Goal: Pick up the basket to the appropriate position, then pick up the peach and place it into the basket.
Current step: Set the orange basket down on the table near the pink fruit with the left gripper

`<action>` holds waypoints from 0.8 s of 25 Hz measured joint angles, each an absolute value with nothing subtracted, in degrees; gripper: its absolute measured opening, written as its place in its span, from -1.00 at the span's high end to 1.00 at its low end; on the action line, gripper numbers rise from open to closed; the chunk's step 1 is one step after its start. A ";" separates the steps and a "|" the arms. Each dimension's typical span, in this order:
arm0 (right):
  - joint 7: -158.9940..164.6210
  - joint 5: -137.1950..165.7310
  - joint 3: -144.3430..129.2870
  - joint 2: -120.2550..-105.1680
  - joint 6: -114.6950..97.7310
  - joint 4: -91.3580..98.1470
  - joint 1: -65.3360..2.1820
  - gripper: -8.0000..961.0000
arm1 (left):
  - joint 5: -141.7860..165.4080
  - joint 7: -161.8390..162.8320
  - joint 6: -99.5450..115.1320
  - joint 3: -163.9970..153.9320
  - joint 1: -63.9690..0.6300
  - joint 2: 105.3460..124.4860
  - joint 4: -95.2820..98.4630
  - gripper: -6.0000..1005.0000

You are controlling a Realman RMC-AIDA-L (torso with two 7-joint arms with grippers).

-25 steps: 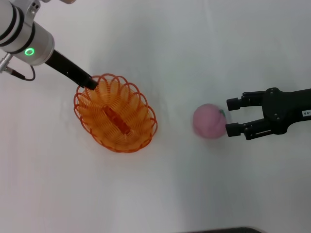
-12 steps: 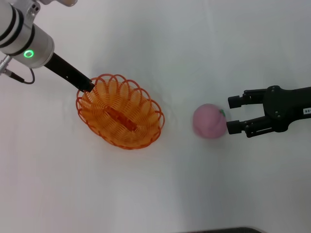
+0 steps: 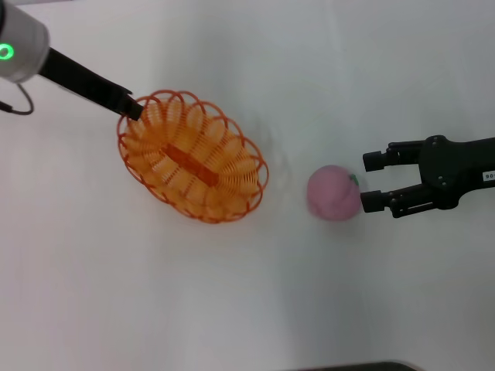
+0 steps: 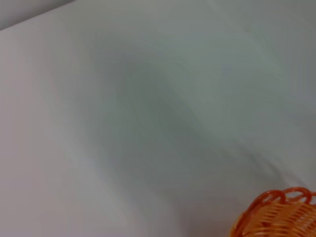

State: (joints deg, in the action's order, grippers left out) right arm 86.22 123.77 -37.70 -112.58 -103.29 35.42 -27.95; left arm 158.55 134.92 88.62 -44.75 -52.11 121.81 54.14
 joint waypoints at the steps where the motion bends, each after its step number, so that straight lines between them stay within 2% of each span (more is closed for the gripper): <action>1: 86.22 123.76 -37.70 -112.58 -103.29 35.42 -27.95 -0.90 | 158.55 135.87 88.95 -44.64 -51.76 121.78 54.84 0.90; 11: 86.22 123.66 -37.22 -112.65 -103.26 35.46 -28.20 -0.90 | 156.92 144.85 89.86 -39.24 -47.95 121.70 58.71 0.91; 20: 86.21 123.65 -36.13 -112.38 -103.63 35.51 -28.14 -0.90 | 149.77 148.52 86.34 -34.48 -41.23 123.69 59.19 0.91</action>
